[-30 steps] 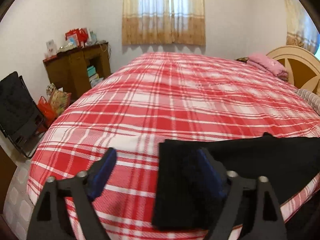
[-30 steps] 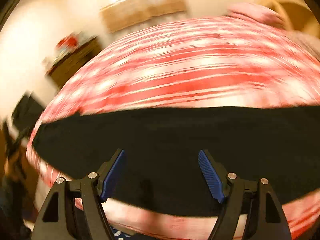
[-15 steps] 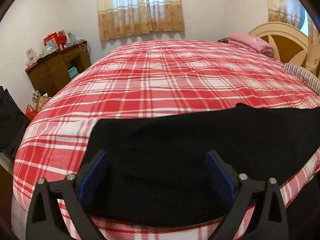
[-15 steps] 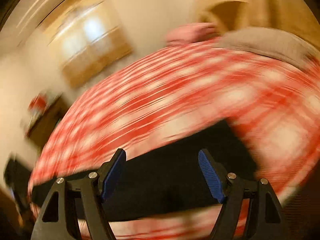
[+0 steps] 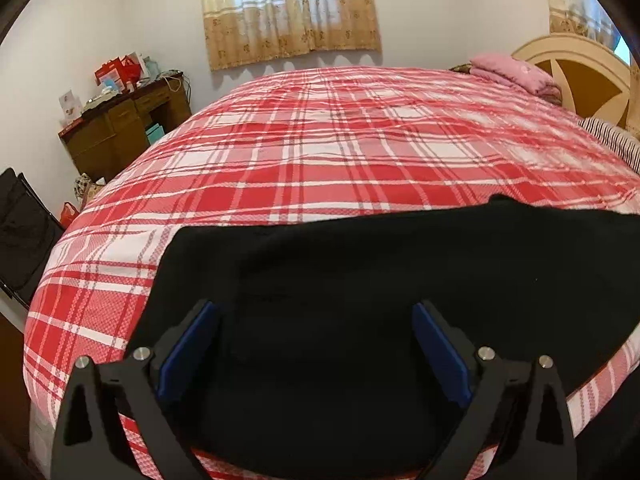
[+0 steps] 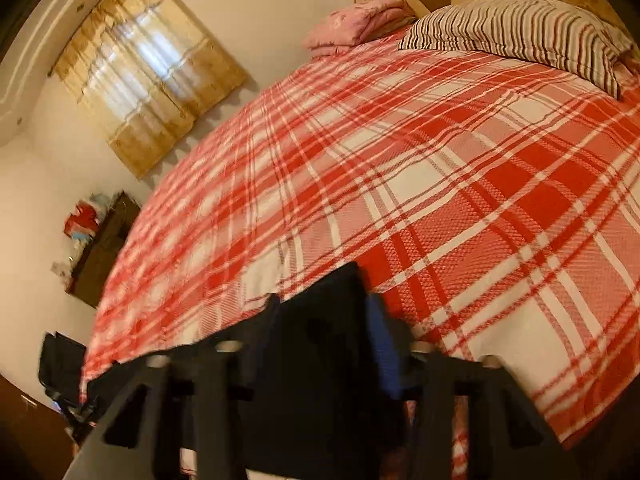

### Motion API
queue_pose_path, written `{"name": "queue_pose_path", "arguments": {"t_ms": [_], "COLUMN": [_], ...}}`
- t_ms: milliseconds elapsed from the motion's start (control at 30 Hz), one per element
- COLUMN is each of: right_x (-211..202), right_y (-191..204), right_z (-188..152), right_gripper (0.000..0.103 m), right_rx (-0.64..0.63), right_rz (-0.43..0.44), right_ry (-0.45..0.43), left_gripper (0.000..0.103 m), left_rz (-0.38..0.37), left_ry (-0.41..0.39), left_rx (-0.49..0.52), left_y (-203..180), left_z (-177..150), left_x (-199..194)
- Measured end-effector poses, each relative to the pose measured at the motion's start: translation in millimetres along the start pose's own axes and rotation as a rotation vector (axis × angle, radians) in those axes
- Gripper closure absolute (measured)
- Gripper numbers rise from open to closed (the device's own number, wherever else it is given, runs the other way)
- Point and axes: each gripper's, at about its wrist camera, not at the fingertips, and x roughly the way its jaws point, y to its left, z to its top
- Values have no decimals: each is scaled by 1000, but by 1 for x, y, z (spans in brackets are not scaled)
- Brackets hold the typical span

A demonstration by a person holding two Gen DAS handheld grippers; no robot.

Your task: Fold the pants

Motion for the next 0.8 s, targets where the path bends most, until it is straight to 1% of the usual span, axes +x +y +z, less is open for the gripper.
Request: {"name": "queue_pose_path", "arguments": {"t_ms": [33, 67, 133, 333, 367, 400, 433, 467, 533, 600, 633, 700, 733, 767, 800], "right_x": [2, 3, 3, -6, -4, 0, 6, 10, 21, 19, 14, 0, -9, -18, -29], "right_y": [0, -1, -2, 7, 8, 8, 8, 7, -6, -14, -15, -10, -6, -2, 6], "right_z": [1, 3, 8, 25, 26, 26, 25, 23, 19, 14, 12, 8, 5, 2, -2], "right_gripper": [90, 96, 101, 101, 101, 101, 101, 101, 101, 101, 98, 85, 70, 59, 57], "right_rx": [-4, 1, 7, -5, -4, -10, -29, -34, 7, 35, 45, 30, 18, 8, -7], "right_rz": [4, 11, 10, -25, -27, -53, -98, -114, -123, -109, -119, -175, -179, -176, -171], "right_ry": [2, 1, -13, -71, -66, -62, -59, -53, -22, -26, -35, -60, -82, -104, -128], "left_gripper": [3, 2, 2, 2, 2, 2, 2, 2, 2, 2, 2, 2, 2, 2, 2], "left_rz": [3, 5, 8, 0, 0, 2, 8, 12, 11, 6, -2, -4, -5, -8, -9], "left_ry": [1, 4, 5, 2, 0, -1, -3, -7, -10, -12, -15, -16, -21, -25, -26], "left_rx": [4, 5, 5, -26, -25, -21, -14, -8, -2, 0, -4, -10, -12, -13, -13], "left_y": [-1, -1, -3, -1, -2, -3, -3, -5, -5, -4, -3, -2, -1, -1, 0], "left_z": [0, 0, 2, 5, 4, 3, 2, 0, -1, -1, -1, -1, -1, 0, 0], "left_x": [1, 2, 2, 2, 1, 1, 2, 1, 0, -2, -5, -8, -10, -12, -12]}}
